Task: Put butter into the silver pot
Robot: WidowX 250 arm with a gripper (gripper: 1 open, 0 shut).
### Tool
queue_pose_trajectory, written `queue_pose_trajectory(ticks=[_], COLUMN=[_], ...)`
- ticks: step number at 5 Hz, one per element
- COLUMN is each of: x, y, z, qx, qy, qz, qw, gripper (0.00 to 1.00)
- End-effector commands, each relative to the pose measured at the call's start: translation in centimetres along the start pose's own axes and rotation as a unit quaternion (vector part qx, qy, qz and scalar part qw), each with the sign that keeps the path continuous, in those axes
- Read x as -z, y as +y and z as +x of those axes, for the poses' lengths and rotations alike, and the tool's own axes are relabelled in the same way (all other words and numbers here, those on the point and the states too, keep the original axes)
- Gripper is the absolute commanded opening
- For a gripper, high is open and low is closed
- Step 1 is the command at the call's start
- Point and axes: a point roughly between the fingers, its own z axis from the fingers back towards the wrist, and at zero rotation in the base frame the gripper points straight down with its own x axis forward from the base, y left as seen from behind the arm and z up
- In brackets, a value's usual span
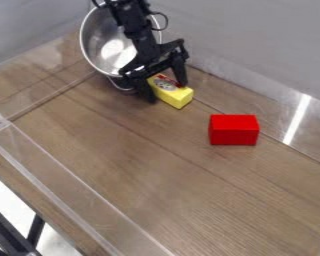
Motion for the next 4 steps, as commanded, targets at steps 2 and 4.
queue_pose_trajectory(ticks=[2,4], x=[1.06,1.19], y=[-0.32,-0.55], z=[-0.53,-0.57], qx=[0.013,0.02], qy=[0.004,0.002], qz=[0.004,0.003], qw=[0.9999,0.9998], gripper=[0.0,0.0])
